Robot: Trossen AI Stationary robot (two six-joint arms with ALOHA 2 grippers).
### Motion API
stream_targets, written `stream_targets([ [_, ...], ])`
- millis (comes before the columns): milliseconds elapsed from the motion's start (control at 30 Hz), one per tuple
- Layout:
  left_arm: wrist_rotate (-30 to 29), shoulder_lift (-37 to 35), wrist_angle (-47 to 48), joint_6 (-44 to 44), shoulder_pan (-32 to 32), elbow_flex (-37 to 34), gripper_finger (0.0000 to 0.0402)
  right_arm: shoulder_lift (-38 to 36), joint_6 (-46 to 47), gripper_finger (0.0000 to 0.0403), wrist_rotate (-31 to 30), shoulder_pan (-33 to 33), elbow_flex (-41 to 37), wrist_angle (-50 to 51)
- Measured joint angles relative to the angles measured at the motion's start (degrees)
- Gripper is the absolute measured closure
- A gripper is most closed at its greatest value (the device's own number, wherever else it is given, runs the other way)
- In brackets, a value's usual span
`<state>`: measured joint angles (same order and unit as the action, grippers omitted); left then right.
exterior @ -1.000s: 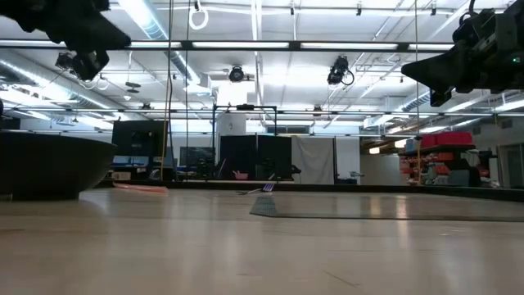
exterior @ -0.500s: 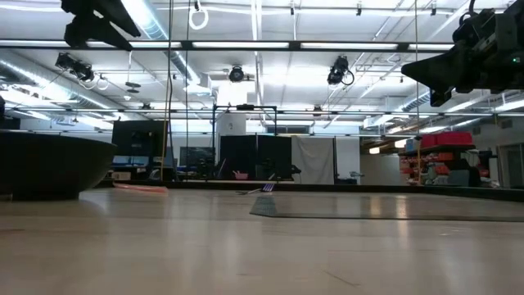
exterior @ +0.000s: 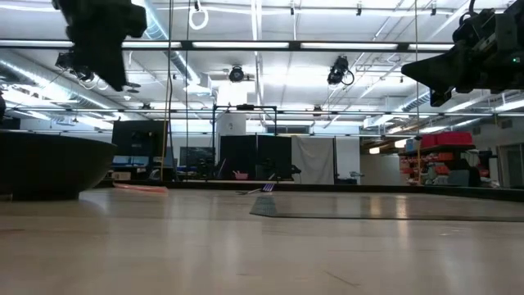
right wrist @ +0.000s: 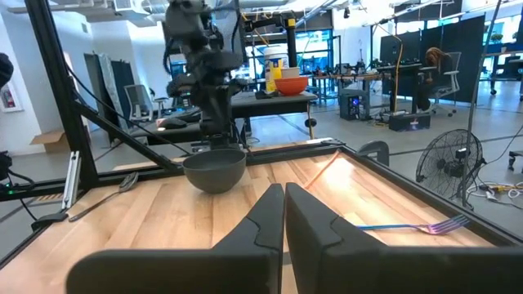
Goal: Pick & Place Utensil
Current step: Put the black bowl on the center of the mat
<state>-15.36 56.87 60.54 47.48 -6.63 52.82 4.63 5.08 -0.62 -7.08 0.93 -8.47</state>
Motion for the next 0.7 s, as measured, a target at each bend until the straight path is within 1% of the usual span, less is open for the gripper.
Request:
stream_targets([
  [133,5.98,1.13,6.73,5.18,-2.04,0.46,0.0302,0.0,0.0,0.0385,0.0,0.0,0.01,0.0],
  [233,6.59,1.24,9.8,8.87,-4.8,0.3,0.0302,-0.01,0.0,0.0385,0.0,-0.01,0.0,0.0],
  [333,10.55,1.29,9.51,11.24,-7.94,0.1,0.0298,0.01,0.0,0.0385,0.0,0.01,0.0,0.0],
  [433,12.78,1.26,5.66,14.26,-11.71,0.1,0.0282,-0.01,-0.01,0.0385,0.02,-0.01,0.0,0.0],
  [500,12.1,1.47,3.62,16.18,-14.74,0.11,0.0267,0.01,-0.01,0.0385,0.0,0.01,0.0,-0.02],
  [567,10.13,2.72,2.66,16.89,-17.48,0.11,0.0251,0.01,0.0,0.0385,0.0,0.01,0.0,0.0],
  [700,3.97,6.32,2.86,15.62,-21.82,0.11,0.0225,-0.01,0.0,0.0385,0.0,0.0,0.0,0.0],
])
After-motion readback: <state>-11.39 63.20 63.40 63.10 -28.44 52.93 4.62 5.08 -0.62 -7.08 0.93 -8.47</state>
